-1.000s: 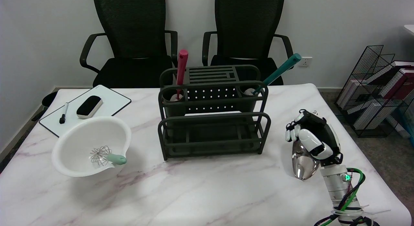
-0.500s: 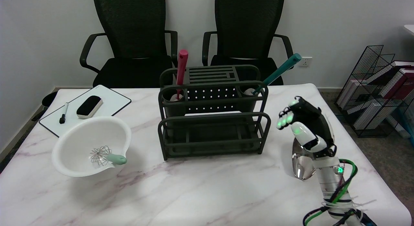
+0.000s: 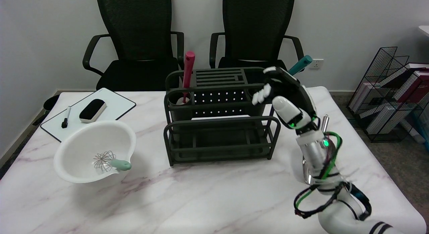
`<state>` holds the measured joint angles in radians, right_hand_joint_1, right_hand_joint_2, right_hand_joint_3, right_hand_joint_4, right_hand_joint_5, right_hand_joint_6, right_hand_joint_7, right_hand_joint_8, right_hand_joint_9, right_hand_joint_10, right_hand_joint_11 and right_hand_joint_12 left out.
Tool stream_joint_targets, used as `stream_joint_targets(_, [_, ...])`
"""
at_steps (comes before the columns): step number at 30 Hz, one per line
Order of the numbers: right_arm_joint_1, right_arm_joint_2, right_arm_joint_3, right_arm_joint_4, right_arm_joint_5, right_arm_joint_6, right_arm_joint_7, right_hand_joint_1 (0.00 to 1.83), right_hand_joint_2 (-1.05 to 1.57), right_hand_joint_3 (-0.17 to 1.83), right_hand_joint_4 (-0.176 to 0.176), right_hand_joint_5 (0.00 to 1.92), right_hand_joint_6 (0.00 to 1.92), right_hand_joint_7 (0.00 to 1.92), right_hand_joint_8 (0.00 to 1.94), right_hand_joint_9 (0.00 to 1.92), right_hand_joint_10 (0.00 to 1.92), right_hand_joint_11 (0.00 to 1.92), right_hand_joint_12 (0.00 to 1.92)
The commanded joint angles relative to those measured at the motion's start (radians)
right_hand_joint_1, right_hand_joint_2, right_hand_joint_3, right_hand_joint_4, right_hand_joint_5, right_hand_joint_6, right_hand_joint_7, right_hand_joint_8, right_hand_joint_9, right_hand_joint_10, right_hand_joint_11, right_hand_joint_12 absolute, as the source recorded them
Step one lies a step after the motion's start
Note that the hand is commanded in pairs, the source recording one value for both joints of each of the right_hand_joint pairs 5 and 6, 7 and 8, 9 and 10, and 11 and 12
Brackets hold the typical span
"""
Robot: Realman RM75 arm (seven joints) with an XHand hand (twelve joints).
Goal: Pick up the pink sponge bottle brush.
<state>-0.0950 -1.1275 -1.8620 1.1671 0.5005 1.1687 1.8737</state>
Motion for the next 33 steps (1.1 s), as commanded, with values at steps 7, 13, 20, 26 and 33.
stream_joint_targets(7, [0.520,0.072,-0.083,0.186,-0.092,-0.592,0.052,1.18,0.18,0.90,0.000,0.60,0.60,1.10,1.10,1.12,1.12,0.99,0.99])
stream_joint_targets(13, [0.616,0.055,-0.170,0.026,-0.094,-0.586,0.061,1.23,-0.05,1.10,0.000,0.48,0.48,0.92,0.92,0.77,0.77,0.67,0.67])
stream_joint_targets(20, [0.696,0.000,-0.262,-0.105,-0.095,-0.586,0.053,1.24,-0.21,1.14,0.000,0.34,0.34,0.76,0.76,0.62,0.62,0.49,0.49])
stream_joint_targets(26, [0.721,-0.080,-0.257,-0.245,-0.096,-0.547,0.053,1.25,-0.36,1.22,0.000,0.19,0.19,0.47,0.47,0.51,0.51,0.38,0.38])
stream_joint_targets(33, [0.733,-0.107,-0.270,-0.278,-0.127,-0.533,0.053,1.25,-0.40,1.22,0.000,0.15,0.15,0.32,0.32,0.44,0.44,0.35,0.35])
